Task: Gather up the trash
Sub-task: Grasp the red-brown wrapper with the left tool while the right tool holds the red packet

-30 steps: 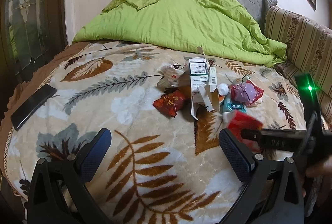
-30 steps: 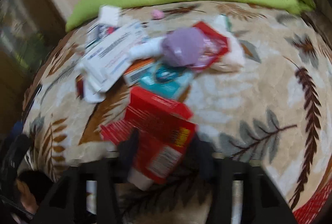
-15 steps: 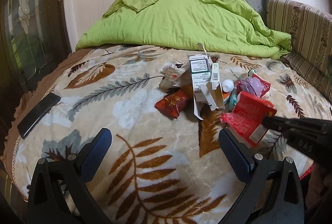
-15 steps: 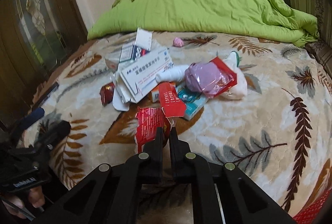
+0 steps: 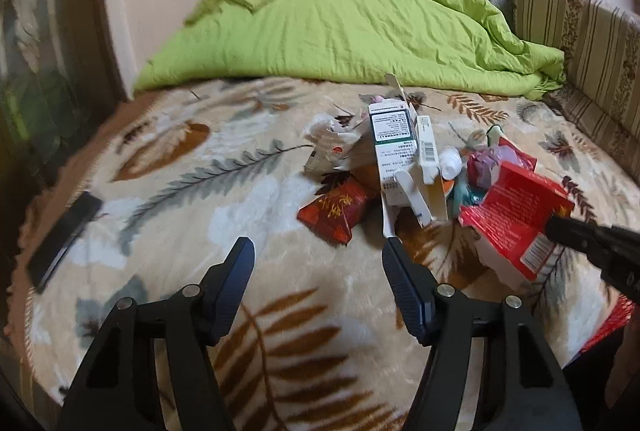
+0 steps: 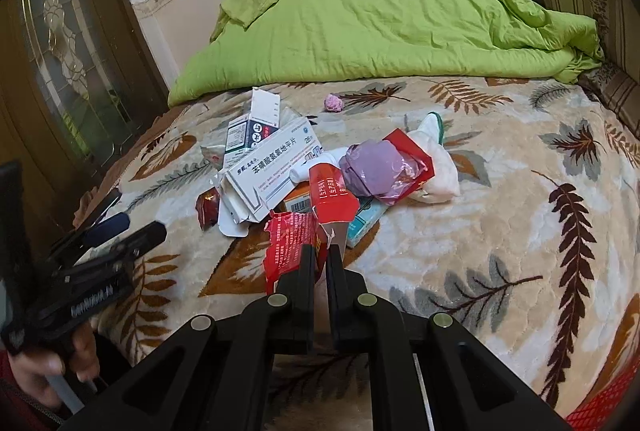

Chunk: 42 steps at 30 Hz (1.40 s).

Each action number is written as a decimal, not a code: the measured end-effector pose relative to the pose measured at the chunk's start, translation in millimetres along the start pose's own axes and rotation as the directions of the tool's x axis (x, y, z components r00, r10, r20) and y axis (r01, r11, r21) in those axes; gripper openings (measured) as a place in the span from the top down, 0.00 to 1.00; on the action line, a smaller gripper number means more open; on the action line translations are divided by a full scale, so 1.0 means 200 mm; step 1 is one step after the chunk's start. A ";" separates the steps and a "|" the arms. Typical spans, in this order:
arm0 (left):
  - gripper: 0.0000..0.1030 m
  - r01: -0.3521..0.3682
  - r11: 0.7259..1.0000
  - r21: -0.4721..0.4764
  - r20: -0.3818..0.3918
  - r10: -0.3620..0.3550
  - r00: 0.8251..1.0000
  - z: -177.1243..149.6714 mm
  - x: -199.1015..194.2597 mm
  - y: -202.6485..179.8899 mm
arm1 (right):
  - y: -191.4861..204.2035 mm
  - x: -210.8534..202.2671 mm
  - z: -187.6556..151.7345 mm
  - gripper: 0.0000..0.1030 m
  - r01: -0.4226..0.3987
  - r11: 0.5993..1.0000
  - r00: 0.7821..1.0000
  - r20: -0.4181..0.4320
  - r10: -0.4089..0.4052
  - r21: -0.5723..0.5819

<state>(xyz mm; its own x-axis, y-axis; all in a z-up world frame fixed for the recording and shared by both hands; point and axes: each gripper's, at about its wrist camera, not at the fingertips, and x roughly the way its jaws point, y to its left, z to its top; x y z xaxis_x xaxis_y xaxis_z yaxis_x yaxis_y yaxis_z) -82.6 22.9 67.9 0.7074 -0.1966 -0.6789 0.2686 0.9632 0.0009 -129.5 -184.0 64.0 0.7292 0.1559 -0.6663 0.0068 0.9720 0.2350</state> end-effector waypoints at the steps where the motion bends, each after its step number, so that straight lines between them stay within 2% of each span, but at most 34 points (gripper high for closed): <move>1: 0.36 0.019 1.000 -0.006 -0.018 -0.019 1.000 0.01 0.02 0.01 | -0.01 0.00 0.00 0.94 0.000 1.000 1.000 0.000 0.000 0.007; 5: 0.36 0.115 0.993 -0.022 -0.125 -0.117 0.985 0.10 0.22 0.09 | -0.04 0.00 0.01 0.94 -0.007 0.999 1.000 0.003 0.007 0.034; 7: 0.36 0.116 0.993 -0.010 -0.141 -0.117 0.983 0.12 0.29 0.08 | -0.05 0.00 0.01 0.94 -0.011 0.999 1.000 0.001 0.011 0.045; 10: 0.36 0.105 0.993 0.054 -0.125 -0.097 0.987 0.16 0.35 0.04 | -0.06 0.00 0.01 0.94 -0.017 0.998 1.000 -0.001 0.018 0.054; 13: 0.36 0.111 0.987 0.113 -0.147 -0.094 0.985 0.18 0.44 -0.02 | -0.06 0.01 0.02 0.94 -0.021 0.998 1.000 -0.004 0.022 0.051; 14: 0.38 0.107 0.986 0.125 -0.163 -0.086 0.983 0.18 0.48 -0.03 | -0.06 0.01 0.02 0.94 -0.023 0.998 1.000 -0.005 0.023 0.051; 16: 0.53 0.114 0.987 0.117 -0.169 -0.093 0.981 0.18 0.50 -0.03 | -0.06 0.02 0.02 0.94 -0.026 0.998 1.000 -0.007 0.026 0.049; 18: 0.60 0.147 0.985 0.089 -0.201 -0.127 0.971 0.18 0.54 -0.01 | -0.06 0.02 0.02 0.94 -0.026 0.998 1.000 -0.005 0.026 0.048; 22: 0.63 0.151 0.983 0.101 -0.195 -0.129 0.972 0.17 0.53 -0.02 | -0.05 0.02 0.02 0.94 -0.027 0.998 1.000 -0.005 0.028 0.049; 25: 0.66 0.169 0.983 0.075 -0.195 -0.152 0.969 0.15 0.48 -0.01 | -0.05 0.02 0.02 0.94 -0.023 0.999 1.000 0.001 0.023 0.042; 29: 0.66 0.169 0.985 0.047 -0.126 -0.162 0.979 0.12 0.34 0.00 | -0.06 -0.01 0.01 0.94 -0.018 0.999 1.000 0.026 0.017 0.042; 32: 0.66 0.136 0.991 0.017 -0.035 -0.135 0.990 0.11 0.20 0.01 | -0.07 -0.02 0.02 0.94 -0.017 0.999 0.999 0.039 0.015 0.047; 35: 0.66 0.108 0.994 0.000 0.028 -0.108 0.994 0.08 0.10 -0.02 | -0.06 -0.03 0.02 0.94 -0.021 0.999 0.998 0.053 0.018 0.044; 39: 0.66 0.056 0.995 0.081 0.118 -0.065 0.991 0.06 0.00 -0.14 | -0.02 -0.04 0.02 0.94 -0.011 1.000 0.997 0.074 0.010 0.009; 42: 0.66 0.043 0.993 0.111 0.154 -0.060 0.986 0.07 -0.02 -0.18 | 0.01 -0.05 0.02 0.94 -0.005 1.000 0.996 0.085 0.007 -0.018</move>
<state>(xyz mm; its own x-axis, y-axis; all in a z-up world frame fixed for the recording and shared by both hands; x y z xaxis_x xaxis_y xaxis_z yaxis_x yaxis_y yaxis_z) -87.3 -13.5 80.8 0.7823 -0.2797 -0.5565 0.3694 0.9277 0.0530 -134.8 -184.9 74.5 0.7845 0.1471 -0.6024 -0.0091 0.9741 0.2260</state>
